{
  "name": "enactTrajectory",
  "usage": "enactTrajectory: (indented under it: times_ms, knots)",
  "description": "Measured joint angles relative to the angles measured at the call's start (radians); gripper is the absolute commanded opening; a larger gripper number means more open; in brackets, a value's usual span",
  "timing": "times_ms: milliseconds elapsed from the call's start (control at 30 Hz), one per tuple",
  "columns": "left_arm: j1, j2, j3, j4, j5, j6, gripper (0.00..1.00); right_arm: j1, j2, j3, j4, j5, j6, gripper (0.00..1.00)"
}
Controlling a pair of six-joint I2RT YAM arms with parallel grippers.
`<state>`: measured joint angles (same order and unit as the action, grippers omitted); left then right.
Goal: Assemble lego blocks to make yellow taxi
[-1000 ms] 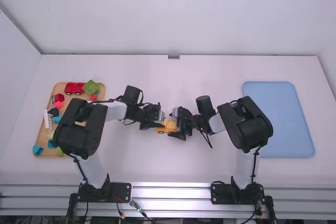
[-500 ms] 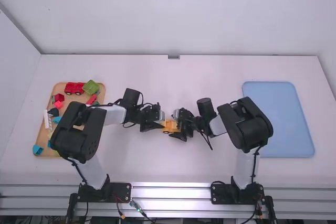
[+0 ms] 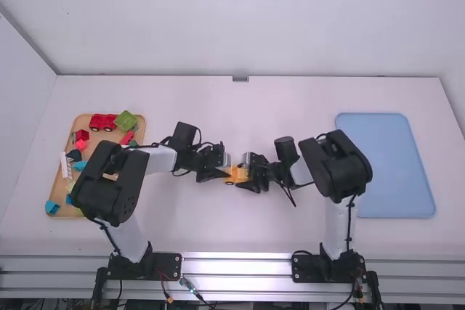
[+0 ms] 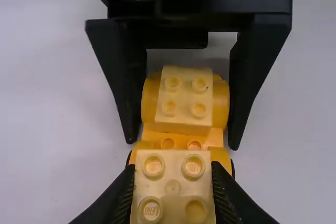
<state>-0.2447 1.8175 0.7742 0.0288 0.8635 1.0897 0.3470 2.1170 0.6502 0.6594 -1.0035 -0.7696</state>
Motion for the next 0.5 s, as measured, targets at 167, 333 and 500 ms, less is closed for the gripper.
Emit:
enactTrajectory:
  times_ms: [167,333,500]
  knots:
    - [-0.002,0.0,0.0,0.013,0.007,-0.014,0.1,-0.017,0.003,0.0,-0.005,-0.014,-0.016,0.59]
    - [-0.024,0.0,0.0,0.04,0.007,-0.021,0.08,-0.016,0.003,0.0,-0.006,-0.015,-0.027,0.55]
    - [-0.047,0.0,0.0,0.055,0.007,-0.021,0.08,-0.016,0.003,0.0,-0.008,-0.014,-0.035,0.53]
